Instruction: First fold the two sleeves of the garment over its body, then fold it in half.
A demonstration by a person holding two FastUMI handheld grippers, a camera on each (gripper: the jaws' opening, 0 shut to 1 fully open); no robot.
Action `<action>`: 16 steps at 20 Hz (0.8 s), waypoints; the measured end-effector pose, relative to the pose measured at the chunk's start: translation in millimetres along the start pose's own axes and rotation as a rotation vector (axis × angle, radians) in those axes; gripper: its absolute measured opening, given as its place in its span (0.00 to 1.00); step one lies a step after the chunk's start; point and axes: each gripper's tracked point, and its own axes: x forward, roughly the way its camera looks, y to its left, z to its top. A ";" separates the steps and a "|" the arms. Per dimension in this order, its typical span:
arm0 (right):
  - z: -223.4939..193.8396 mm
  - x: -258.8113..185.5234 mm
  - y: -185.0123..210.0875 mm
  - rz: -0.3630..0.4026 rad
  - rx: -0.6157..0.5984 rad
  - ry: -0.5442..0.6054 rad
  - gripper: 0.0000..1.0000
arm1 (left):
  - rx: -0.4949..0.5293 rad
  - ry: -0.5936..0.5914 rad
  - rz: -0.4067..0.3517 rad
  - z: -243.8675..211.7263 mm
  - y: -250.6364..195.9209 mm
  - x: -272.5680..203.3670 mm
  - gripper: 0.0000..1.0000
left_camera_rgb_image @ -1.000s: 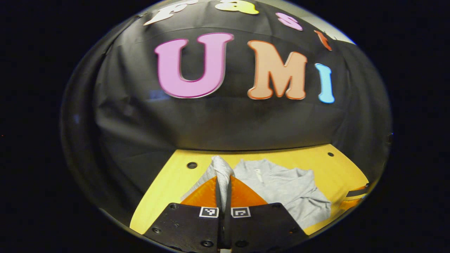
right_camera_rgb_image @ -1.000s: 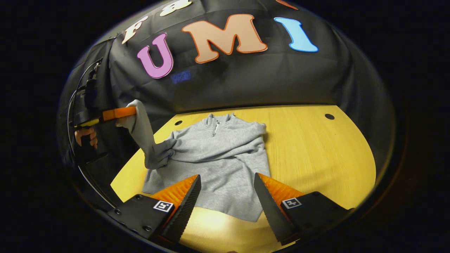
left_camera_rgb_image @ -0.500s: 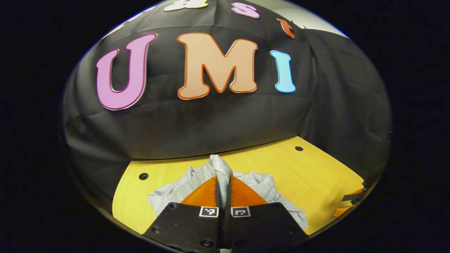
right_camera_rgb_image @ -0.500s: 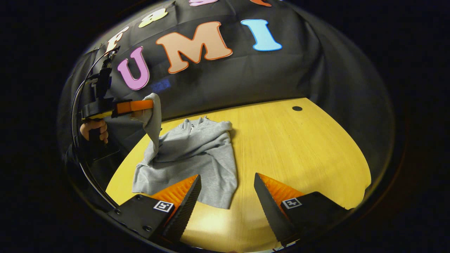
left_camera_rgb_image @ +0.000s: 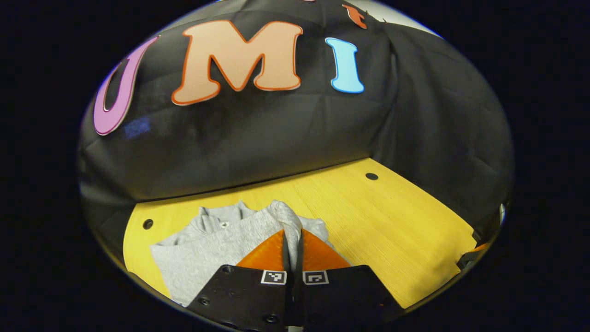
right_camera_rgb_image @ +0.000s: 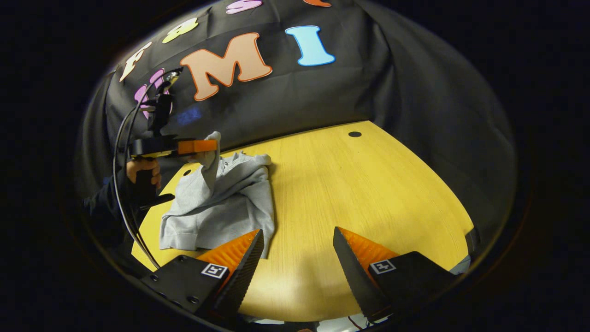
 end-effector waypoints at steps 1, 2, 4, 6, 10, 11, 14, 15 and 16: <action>-0.9 -2.3 -4.6 -0.010 0.004 0.000 0.96 | 0.010 0.030 0.012 -11.8 -1.0 9.0 0.00; -3.1 -5.6 -10.3 -0.019 0.008 0.000 0.96 | 0.021 0.057 0.021 -21.5 -2.4 18.2 0.00; -6.5 -8.9 -17.2 -0.032 0.015 0.004 0.96 | 0.031 0.095 0.019 -38.2 -11.3 34.2 0.00; -10.3 -9.9 -21.4 -0.040 0.020 0.013 0.96 | 0.033 0.124 0.018 -49.5 -18.2 44.2 0.00; -9.4 -5.3 -17.0 -0.026 0.018 0.014 0.96 | 0.005 0.115 -0.030 -49.7 -31.3 44.7 0.23; -8.6 -4.8 -13.0 -0.017 0.013 0.013 0.96 | 0.004 0.079 -0.033 -41.9 -29.3 40.4 0.41; -3.7 8.6 3.1 0.013 -0.010 0.019 0.96 | 0.014 -0.008 -0.005 -22.0 -12.0 22.5 0.95; -0.4 14.0 8.4 0.024 -0.022 0.018 0.96 | 0.021 -0.022 0.011 -18.4 -3.7 14.5 0.95; 4.3 18.5 14.4 0.035 -0.035 0.014 0.96 | 0.027 -0.038 0.030 -13.6 4.7 6.7 0.95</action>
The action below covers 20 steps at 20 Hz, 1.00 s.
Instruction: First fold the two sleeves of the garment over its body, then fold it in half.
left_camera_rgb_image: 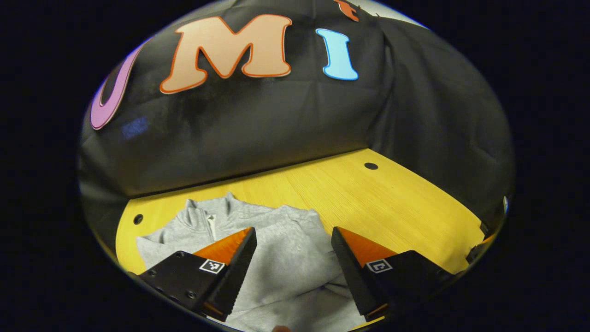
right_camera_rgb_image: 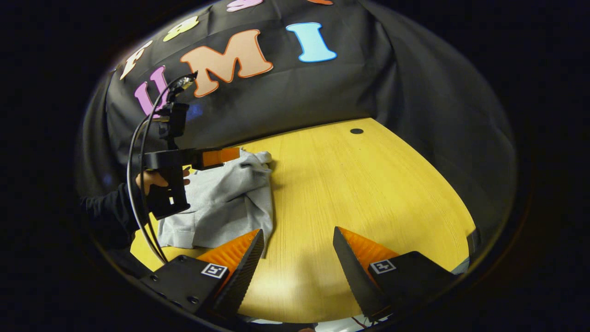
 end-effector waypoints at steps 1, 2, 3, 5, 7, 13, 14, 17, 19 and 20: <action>6.1 4.0 7.3 0.014 -0.010 -0.007 0.96 | -0.001 -0.018 0.020 4.8 9.0 -9.1 0.95; 12.2 9.3 15.1 0.030 -0.019 -0.013 0.96 | -0.008 -0.035 0.028 8.0 16.7 -17.2 0.95; 15.1 16.0 21.4 0.045 -0.030 -0.018 0.96 | -0.016 -0.051 0.033 9.6 24.1 -25.1 0.95; 21.7 27.5 36.6 0.073 -0.049 -0.013 0.96 | -0.023 -0.051 0.062 5.9 45.1 -43.2 0.94; 24.5 36.3 50.7 0.098 -0.062 -0.008 0.96 | -0.033 -0.049 0.101 -0.5 68.1 -61.8 0.95; 17.2 58.7 80.1 0.132 -0.109 0.008 0.91 | -0.088 -0.029 0.249 -36.5 139.9 -124.6 0.96; 14.9 61.8 80.6 0.127 -0.128 0.011 0.96 | -0.101 -0.019 0.270 -45.4 150.1 -133.6 0.95; 7.8 69.5 79.9 0.106 -0.169 0.018 0.90 | -0.145 0.021 0.325 -78.9 173.1 -160.3 0.94; 0.2 75.8 81.4 0.101 -0.178 0.031 0.96 | -0.176 0.064 0.349 -107.8 181.0 -175.1 0.95; -2.8 77.6 81.8 0.097 -0.185 0.037 0.96 | -0.191 0.090 0.356 -121.3 183.5 -182.4 0.95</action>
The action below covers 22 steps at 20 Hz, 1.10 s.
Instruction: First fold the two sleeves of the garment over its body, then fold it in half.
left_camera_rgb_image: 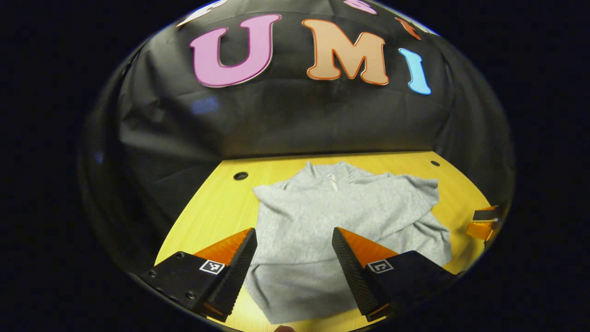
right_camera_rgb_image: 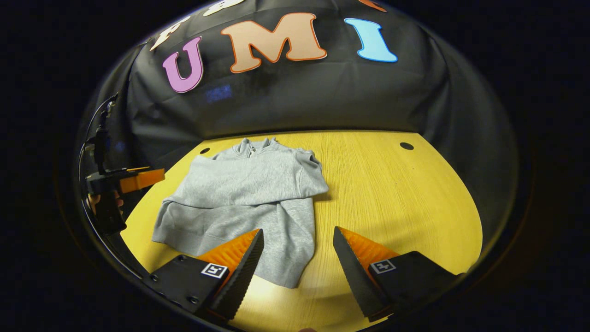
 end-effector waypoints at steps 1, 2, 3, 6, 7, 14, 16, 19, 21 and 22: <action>-4.9 1.8 0.3 -0.005 -0.010 0.009 0.96 | -0.016 0.022 0.006 -12.5 6.4 -5.2 0.96; -9.9 4.4 0.1 -0.012 -0.020 0.018 0.97 | -0.034 0.048 0.008 -24.5 10.4 -8.9 0.96; -16.8 7.1 0.8 -0.014 -0.026 0.030 0.96 | -0.051 0.074 0.012 -40.2 15.1 -13.4 0.96; -33.8 11.6 3.3 -0.022 -0.029 0.068 0.96 | -0.078 0.141 0.022 -79.2 27.8 -20.6 0.96; -39.7 13.6 2.4 -0.031 -0.033 0.082 0.96 | -0.085 0.170 0.019 -92.6 28.2 -22.2 0.96; -63.3 24.2 4.0 -0.056 -0.029 0.144 0.96 | -0.130 0.279 0.018 -143.4 28.8 -21.7 0.96; -68.5 27.0 4.2 -0.067 -0.027 0.156 0.96 | -0.145 0.296 0.020 -151.0 29.1 -20.1 0.96; -79.4 33.0 -1.1 -0.097 -0.034 0.189 0.97 | -0.141 0.294 0.020 -152.5 29.1 -18.6 0.96; -88.7 35.4 -4.0 -0.113 -0.027 0.224 0.97 | -0.129 0.296 0.020 -151.8 29.1 -17.8 0.98; -86.3 34.9 -3.6 -0.115 -0.013 0.214 0.96 | -0.130 0.297 0.023 -151.6 28.9 -17.8 0.97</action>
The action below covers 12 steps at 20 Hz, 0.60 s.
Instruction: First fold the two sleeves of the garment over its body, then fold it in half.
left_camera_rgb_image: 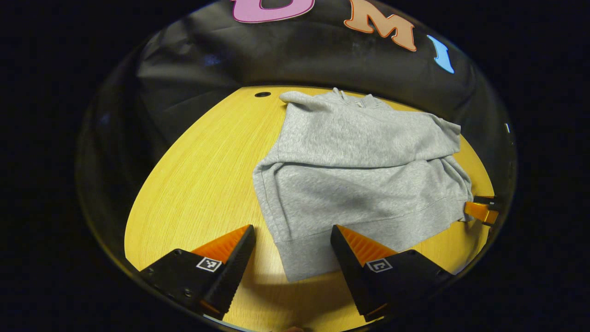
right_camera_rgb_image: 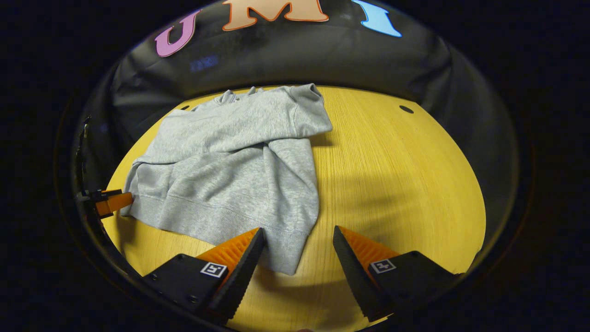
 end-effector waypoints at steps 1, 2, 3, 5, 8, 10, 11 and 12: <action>-1.7 0.9 -0.7 -0.001 0.002 0.003 0.97 | -0.002 -0.001 0.000 -0.3 0.7 1.3 0.98; -0.2 -0.3 -0.7 -0.001 -0.005 0.000 0.91 | -0.003 0.002 0.001 -0.2 1.1 0.3 0.96; -1.2 0.4 -0.4 -0.001 -0.013 0.007 0.91 | -0.006 0.003 0.006 0.7 0.9 0.8 0.94; -2.7 0.7 3.9 0.008 -0.016 0.016 0.89 | -0.002 0.018 -0.001 -1.4 -6.7 1.8 0.90; -4.1 1.4 13.2 0.024 -0.025 0.018 0.65 | 0.022 0.032 -0.026 -0.1 -12.8 1.8 0.64; -5.5 0.4 18.3 0.031 -0.035 0.027 0.50 | 0.023 0.035 -0.036 0.3 -14.7 2.7 0.54; -3.6 -0.9 25.3 0.054 -0.031 0.025 0.38 | 0.023 0.031 -0.047 0.7 -17.0 3.0 0.53; -7.0 0.3 25.8 0.044 -0.018 0.040 0.28 | 0.017 0.022 -0.058 3.0 -19.8 3.6 0.43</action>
